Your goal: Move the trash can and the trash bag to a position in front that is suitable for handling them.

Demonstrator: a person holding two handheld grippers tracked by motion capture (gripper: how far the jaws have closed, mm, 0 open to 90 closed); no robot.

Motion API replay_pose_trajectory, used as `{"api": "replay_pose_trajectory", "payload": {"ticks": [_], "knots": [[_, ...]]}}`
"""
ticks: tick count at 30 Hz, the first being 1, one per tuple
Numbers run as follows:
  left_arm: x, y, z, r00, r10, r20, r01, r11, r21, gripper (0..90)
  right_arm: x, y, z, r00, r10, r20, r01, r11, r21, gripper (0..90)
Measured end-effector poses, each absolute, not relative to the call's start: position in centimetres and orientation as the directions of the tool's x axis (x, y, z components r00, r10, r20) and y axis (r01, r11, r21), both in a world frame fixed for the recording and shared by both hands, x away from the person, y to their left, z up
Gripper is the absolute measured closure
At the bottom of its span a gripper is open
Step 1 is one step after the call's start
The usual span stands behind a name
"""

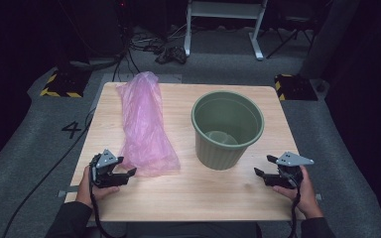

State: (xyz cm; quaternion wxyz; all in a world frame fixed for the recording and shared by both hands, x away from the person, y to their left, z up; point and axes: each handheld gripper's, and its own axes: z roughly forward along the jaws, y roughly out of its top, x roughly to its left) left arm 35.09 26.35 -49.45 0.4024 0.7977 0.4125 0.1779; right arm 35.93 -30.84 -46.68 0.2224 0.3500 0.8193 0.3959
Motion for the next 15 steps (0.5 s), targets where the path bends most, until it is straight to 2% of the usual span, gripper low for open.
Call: {"api": "replay_pose_trajectory", "payload": {"ticks": [4,8,11,15], "knots": [[35.5,26.2,-49.5,0.621,0.783,-0.034,0.5,-0.363,0.786,59.4,36.0,-31.0,-46.8,-0.653,0.753,-0.086,0.4,0.438,0.805,27.6],[35.8,25.8,-49.8,0.641,0.767,-0.029,0.5,-0.39,0.773,77.9,36.1,-31.2,-47.0,-0.647,0.758,-0.083,0.408,0.437,0.802,27.9],[35.9,25.5,-49.9,0.66,0.75,-0.037,0.502,-0.404,0.765,86.7,36.1,-31.2,-47.0,-0.647,0.757,-0.085,0.408,0.439,0.801,28.0],[35.8,25.2,-49.9,0.68,0.732,-0.041,0.499,-0.421,0.758,89.3,36.1,-31.2,-47.1,-0.649,0.756,-0.085,0.409,0.44,0.799,28.1]]}}
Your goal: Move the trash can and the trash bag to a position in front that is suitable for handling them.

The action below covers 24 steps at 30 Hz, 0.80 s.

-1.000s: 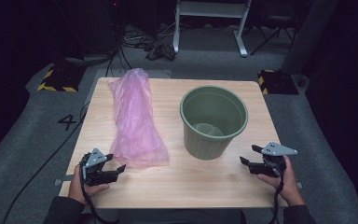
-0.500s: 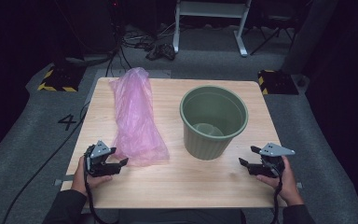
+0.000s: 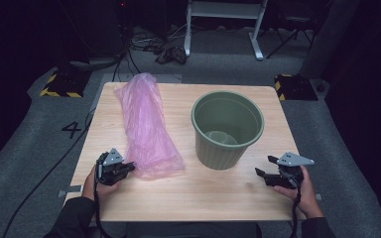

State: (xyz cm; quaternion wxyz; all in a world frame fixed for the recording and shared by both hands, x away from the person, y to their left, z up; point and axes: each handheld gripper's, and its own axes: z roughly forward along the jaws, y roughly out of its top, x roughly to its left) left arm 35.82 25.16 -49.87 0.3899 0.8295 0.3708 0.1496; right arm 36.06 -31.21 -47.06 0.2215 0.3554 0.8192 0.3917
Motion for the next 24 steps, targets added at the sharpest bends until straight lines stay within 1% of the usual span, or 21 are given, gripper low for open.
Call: {"api": "replay_pose_trajectory", "payload": {"ticks": [4,7,8,14,15,18,20,22,24], "knots": [[35.6,24.1,-49.8,0.707,0.705,-0.05,0.486,-0.433,0.759,89.8,36.1,-31.1,-47.2,-0.646,0.759,-0.084,0.415,0.441,0.796,28.3],[35.3,23.0,-49.8,0.735,0.677,-0.044,0.47,-0.461,0.753,89.9,36.0,-31.1,-47.2,-0.648,0.757,-0.082,0.414,0.441,0.796,28.4],[35.2,22.7,-49.8,0.746,0.665,-0.029,0.455,-0.478,0.751,89.9,36.0,-31.1,-47.2,-0.646,0.759,-0.083,0.414,0.44,0.797,28.4],[34.8,20.8,-49.5,0.788,0.615,-0.028,0.424,-0.509,0.749,89.9,35.9,-31.2,-47.2,-0.648,0.758,-0.075,0.416,0.434,0.799,28.8],[34.6,19.8,-49.2,0.806,0.592,-0.013,0.399,-0.526,0.751,89.9,35.9,-31.2,-47.2,-0.648,0.758,-0.075,0.415,0.434,0.8,28.8],[34.5,18.7,-49.0,0.824,0.567,-0.018,0.381,-0.53,0.758,89.8,35.9,-31.3,-47.2,-0.648,0.758,-0.073,0.415,0.432,0.801,28.8],[34.4,16.9,-48.8,0.849,0.529,-0.006,0.351,-0.555,0.754,89.8,35.8,-31.4,-47.2,-0.647,0.759,-0.069,0.416,0.428,0.802,28.8],[34.4,16.2,-48.7,0.855,0.518,-0.008,0.345,-0.558,0.754,89.8,35.8,-31.4,-47.3,-0.648,0.758,-0.072,0.416,0.431,0.801,28.8],[34.3,14.3,-48.7,0.876,0.483,-0.001,0.319,-0.577,0.752,89.6,35.8,-31.4,-47.3,-0.649,0.758,-0.072,0.415,0.432,0.801,28.8]]}}
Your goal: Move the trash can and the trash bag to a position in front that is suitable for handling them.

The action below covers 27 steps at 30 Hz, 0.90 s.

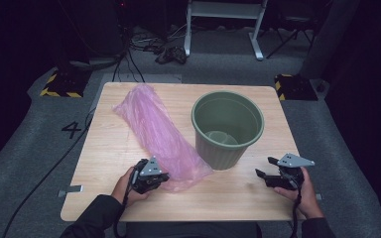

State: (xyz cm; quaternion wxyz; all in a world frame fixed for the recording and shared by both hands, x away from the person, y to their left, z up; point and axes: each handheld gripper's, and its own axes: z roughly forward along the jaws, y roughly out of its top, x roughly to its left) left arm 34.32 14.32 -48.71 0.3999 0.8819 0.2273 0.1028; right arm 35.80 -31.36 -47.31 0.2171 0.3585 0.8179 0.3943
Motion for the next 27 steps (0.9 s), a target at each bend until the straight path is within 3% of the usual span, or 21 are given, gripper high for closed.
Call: {"api": "replay_pose_trajectory", "payload": {"ticks": [11,14,17,20,27], "knots": [[34.0,8.4,-48.9,0.925,0.379,0.03,0.235,-0.632,0.738,85.5,35.7,-31.6,-47.3,-0.646,0.76,-0.073,0.416,0.431,0.801,29.0],[33.8,7.1,-48.9,0.928,0.369,0.055,0.216,-0.652,0.727,65.6,35.7,-31.7,-47.4,-0.644,0.762,-0.068,0.42,0.427,0.801,29.0],[33.7,7.3,-48.7,0.927,0.373,0.04,0.227,-0.645,0.73,43.0,35.7,-31.7,-47.5,-0.644,0.762,-0.067,0.421,0.427,0.8,29.0],[33.1,8.7,-47.9,0.919,0.393,0.035,0.233,-0.61,0.757,26.1,35.7,-31.8,-47.6,-0.645,0.761,-0.065,0.423,0.426,0.8,29.2],[32.6,12.7,-45.8,0.883,0.469,0.024,0.253,-0.517,0.818,21.3,35.7,-31.8,-47.5,-0.644,0.762,-0.064,0.424,0.425,0.8,29.2]]}}
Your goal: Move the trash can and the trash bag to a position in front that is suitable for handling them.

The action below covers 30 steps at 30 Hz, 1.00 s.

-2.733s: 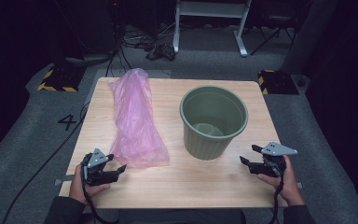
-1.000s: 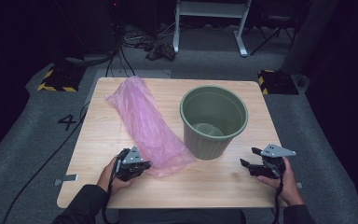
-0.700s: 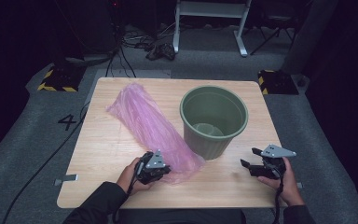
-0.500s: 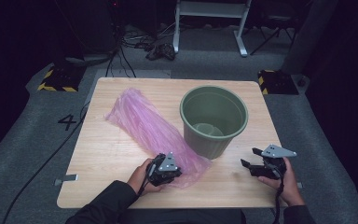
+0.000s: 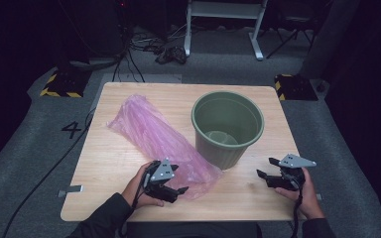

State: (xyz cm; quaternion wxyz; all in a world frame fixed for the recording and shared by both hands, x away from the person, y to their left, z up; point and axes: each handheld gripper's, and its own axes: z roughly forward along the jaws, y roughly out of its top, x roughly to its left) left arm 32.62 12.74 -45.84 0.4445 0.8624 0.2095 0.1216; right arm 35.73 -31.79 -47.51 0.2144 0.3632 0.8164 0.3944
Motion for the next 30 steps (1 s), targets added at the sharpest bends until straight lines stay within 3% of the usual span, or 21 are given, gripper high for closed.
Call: {"api": "replay_pose_trajectory", "payload": {"ticks": [9,14,22,30], "knots": [[33.0,17.4,-45.4,0.811,0.584,0.031,0.305,-0.467,0.83,23.1,35.8,-31.8,-47.6,-0.643,0.764,-0.056,0.43,0.421,0.799,29.1],[34.4,18.7,-46.1,0.78,0.625,0.035,0.334,-0.462,0.822,28.5,35.8,-31.6,-47.5,-0.647,0.761,-0.048,0.426,0.413,0.805,29.1],[36.7,17.7,-47.6,0.809,0.587,-0.035,0.381,-0.478,0.792,35.4,36.4,-30.7,-46.5,-0.666,0.745,-0.034,0.394,0.39,0.833,28.3],[37.1,15.2,-48.7,0.843,0.538,-0.029,0.373,-0.544,0.752,35.4,37.6,-29.1,-45.3,-0.703,0.71,-0.038,0.354,0.396,0.848,25.8]]}}
